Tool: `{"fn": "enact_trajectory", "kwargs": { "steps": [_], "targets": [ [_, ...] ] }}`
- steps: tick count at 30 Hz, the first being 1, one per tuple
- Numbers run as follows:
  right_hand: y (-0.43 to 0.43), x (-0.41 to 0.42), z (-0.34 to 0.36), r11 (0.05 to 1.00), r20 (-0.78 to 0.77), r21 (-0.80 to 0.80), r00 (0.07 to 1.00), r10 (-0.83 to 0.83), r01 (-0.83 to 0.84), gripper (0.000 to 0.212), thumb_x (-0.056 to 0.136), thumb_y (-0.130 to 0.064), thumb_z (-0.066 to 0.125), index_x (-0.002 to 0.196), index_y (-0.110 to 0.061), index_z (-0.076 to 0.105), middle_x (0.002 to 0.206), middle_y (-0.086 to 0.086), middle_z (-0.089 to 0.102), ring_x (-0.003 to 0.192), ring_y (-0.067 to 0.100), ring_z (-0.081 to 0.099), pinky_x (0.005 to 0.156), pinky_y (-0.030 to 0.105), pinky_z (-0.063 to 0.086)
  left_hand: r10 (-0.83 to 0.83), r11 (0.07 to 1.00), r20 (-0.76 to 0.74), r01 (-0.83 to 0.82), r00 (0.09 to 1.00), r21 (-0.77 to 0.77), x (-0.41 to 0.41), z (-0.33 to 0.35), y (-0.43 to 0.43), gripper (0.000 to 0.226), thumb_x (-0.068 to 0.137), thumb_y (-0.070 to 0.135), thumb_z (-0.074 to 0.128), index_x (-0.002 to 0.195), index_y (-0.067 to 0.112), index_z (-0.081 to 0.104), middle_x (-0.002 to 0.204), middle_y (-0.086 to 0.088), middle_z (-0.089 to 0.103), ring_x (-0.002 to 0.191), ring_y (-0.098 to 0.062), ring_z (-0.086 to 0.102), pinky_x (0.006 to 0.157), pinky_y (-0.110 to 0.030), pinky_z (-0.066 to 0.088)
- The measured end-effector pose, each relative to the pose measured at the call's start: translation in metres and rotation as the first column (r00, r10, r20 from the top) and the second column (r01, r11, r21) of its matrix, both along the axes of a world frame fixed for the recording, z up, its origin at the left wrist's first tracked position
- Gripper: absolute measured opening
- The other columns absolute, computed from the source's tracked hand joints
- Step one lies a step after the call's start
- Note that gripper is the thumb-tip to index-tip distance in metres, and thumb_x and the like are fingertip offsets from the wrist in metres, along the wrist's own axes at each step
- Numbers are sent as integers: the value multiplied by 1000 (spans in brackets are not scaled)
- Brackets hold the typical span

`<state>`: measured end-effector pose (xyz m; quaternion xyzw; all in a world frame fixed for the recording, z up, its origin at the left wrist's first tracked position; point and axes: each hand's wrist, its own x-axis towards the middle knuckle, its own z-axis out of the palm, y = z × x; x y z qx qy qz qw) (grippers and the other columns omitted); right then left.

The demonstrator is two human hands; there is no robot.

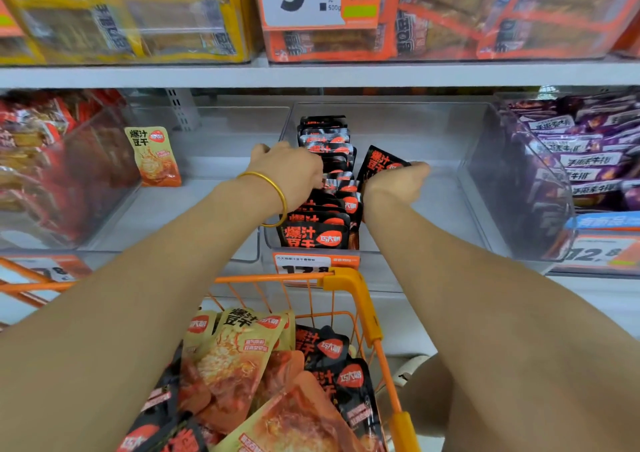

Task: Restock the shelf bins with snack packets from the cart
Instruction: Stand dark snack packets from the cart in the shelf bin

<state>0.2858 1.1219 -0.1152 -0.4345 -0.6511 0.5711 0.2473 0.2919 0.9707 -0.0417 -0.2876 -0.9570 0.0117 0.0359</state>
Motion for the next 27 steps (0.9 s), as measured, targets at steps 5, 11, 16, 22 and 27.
{"fn": "enact_trajectory", "kwargs": {
  "steps": [5,11,16,22,27],
  "targets": [
    [-10,-6,3,991,-86,-94,991,-105,97,30,91,0,34,119,-7,42,120,14,53,100,27,52,75,32,37,-34,999,70,37,997,-41,-7,7,0,21,97,23,46,104,33,63,102,8,58,114,-21,41,98,-40,24],
    [-4,-7,2,995,-139,-104,990,-5,-9,25,91,-9,43,115,-14,45,107,9,52,103,28,55,89,40,48,-45,991,151,63,988,-121,-15,19,10,13,92,22,58,96,33,64,90,15,55,105,-14,48,105,-44,18],
    [-6,-5,1,998,-134,-25,989,-69,66,12,94,-6,33,100,-14,39,98,6,50,94,25,51,76,34,42,-153,951,37,157,988,-268,-13,17,14,16,91,12,56,91,26,63,92,7,63,107,-19,46,98,-39,22],
    [-11,1,1,999,-137,23,990,-28,32,16,96,-7,31,107,-12,42,96,3,46,88,22,47,72,32,36,-105,928,-97,63,990,-366,-11,18,4,33,82,1,56,56,17,43,87,1,46,107,-27,35,88,-30,18],
    [-25,1,3,998,-132,63,991,6,3,14,95,-7,32,103,-15,41,100,6,52,89,23,48,72,35,37,-154,864,-173,48,973,-501,-3,20,9,22,83,1,56,86,21,62,82,1,51,103,-24,43,95,-40,27]
  ]
}}
